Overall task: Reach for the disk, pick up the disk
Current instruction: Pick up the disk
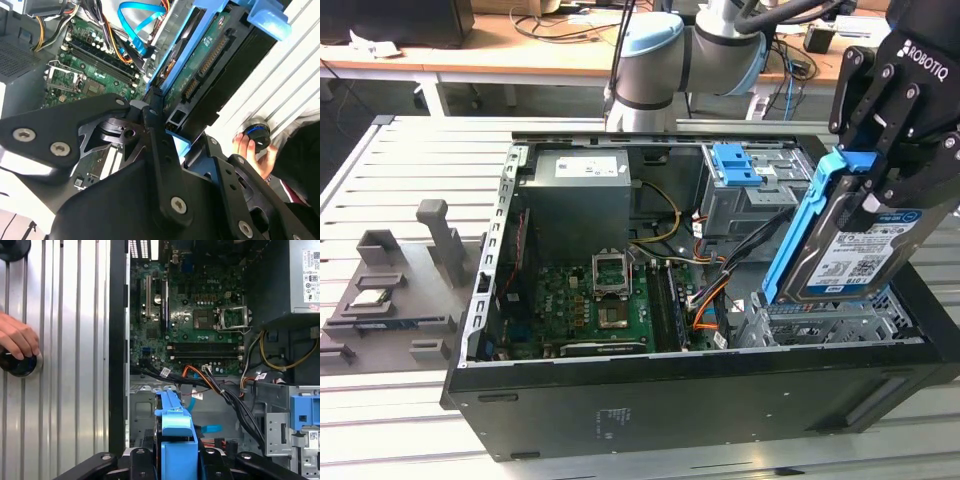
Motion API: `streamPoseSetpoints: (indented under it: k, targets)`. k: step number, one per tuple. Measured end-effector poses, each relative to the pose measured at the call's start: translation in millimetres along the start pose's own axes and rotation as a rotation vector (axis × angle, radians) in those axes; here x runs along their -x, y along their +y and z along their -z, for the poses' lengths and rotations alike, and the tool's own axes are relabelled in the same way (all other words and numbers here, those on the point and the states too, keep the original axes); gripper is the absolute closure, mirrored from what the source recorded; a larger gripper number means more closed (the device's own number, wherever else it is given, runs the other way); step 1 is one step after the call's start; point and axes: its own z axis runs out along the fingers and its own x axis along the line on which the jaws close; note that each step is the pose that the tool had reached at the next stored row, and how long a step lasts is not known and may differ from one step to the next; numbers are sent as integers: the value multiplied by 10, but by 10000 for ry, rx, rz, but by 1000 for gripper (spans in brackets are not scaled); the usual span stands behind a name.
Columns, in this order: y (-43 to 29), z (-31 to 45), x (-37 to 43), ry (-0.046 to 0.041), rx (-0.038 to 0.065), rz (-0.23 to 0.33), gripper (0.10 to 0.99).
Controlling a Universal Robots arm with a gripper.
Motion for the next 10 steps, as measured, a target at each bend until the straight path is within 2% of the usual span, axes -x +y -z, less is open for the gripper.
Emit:
streamPoseSetpoints:
  k: [4, 10]
  targets:
    - [-23, -70, 58, 0, 0, 1, 722]
    - [-25, -73, 61, 7, 0, 1, 722]
